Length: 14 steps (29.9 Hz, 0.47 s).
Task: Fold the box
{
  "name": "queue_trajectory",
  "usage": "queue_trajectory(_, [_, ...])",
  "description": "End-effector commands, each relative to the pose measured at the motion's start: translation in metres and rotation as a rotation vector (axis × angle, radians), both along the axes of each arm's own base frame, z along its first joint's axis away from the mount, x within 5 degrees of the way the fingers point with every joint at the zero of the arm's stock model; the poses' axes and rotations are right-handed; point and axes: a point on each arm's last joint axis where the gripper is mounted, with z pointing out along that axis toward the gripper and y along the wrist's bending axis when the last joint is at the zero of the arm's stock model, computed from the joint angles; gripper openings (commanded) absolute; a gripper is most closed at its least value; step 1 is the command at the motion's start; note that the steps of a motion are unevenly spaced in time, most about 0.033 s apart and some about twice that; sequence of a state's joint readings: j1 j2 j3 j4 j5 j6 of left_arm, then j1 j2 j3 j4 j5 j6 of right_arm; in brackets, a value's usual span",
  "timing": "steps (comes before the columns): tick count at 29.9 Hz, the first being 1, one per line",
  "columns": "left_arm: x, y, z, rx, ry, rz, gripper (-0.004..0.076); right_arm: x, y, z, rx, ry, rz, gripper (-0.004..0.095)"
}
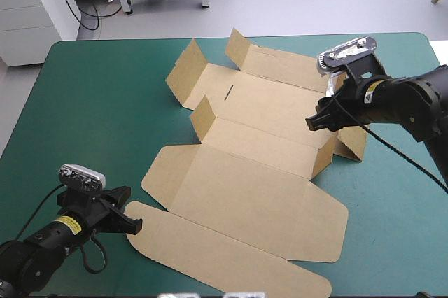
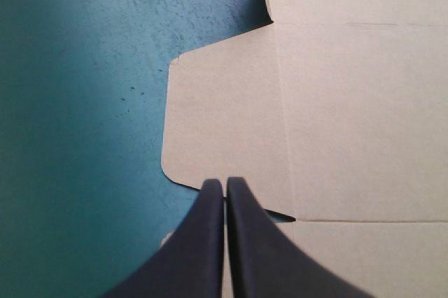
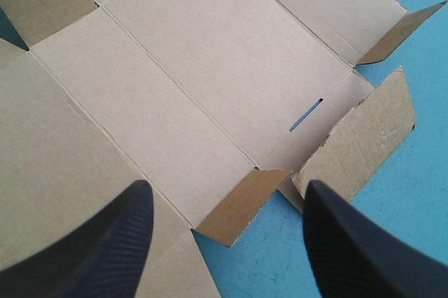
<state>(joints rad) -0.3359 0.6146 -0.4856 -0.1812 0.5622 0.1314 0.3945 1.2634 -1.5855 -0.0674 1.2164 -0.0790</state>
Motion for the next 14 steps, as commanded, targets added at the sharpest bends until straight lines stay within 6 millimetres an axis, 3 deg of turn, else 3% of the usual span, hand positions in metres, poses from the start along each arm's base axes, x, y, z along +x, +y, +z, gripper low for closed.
queue_trajectory(1, [0.0039,-0.0012,0.0119,-0.038,-0.066,0.012,-0.0008,-0.0047,-0.003,0.014,0.029,-0.084,-0.003,0.0636])
queue_trajectory(14, [0.0039,-0.0012,0.0119,-0.038,-0.066,0.012,-0.0008,-0.005,-0.0021,0.014,0.052,-0.076,-0.012,0.0599])
